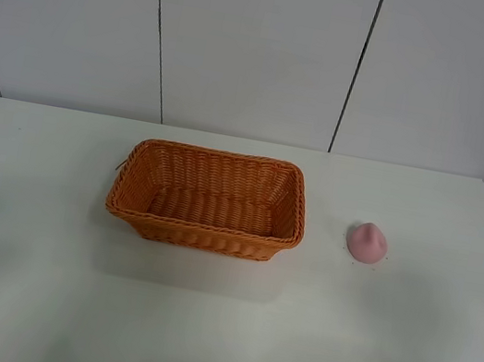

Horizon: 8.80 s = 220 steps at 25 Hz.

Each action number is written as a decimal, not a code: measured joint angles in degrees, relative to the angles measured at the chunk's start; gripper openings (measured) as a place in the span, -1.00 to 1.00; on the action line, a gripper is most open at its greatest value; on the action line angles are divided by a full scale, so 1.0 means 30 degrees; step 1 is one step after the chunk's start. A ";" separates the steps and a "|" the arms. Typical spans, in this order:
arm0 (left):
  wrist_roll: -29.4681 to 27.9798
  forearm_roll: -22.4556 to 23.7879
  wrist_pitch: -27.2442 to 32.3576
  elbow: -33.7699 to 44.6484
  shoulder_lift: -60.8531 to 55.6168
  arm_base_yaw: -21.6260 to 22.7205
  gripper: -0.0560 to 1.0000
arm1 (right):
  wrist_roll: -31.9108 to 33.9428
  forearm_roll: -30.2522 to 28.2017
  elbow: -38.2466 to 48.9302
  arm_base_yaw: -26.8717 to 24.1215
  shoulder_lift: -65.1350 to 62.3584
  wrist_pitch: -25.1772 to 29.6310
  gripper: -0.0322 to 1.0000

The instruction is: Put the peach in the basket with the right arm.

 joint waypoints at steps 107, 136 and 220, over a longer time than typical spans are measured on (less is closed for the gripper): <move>0.0000 0.0000 0.0000 0.0000 0.0000 0.0000 0.98 | 0.0290 -0.0669 -2.7590 0.2424 3.9883 0.3444 -0.92; 0.0000 0.0012 0.0000 0.0000 0.0000 0.0000 0.98 | 0.0936 -0.0409 -2.7673 1.1604 4.4535 -0.0306 -0.86; 0.0000 0.0035 0.0000 0.0000 0.0000 0.0000 0.98 | 0.0647 -0.0254 -1.3075 -0.0223 2.6768 0.3465 0.38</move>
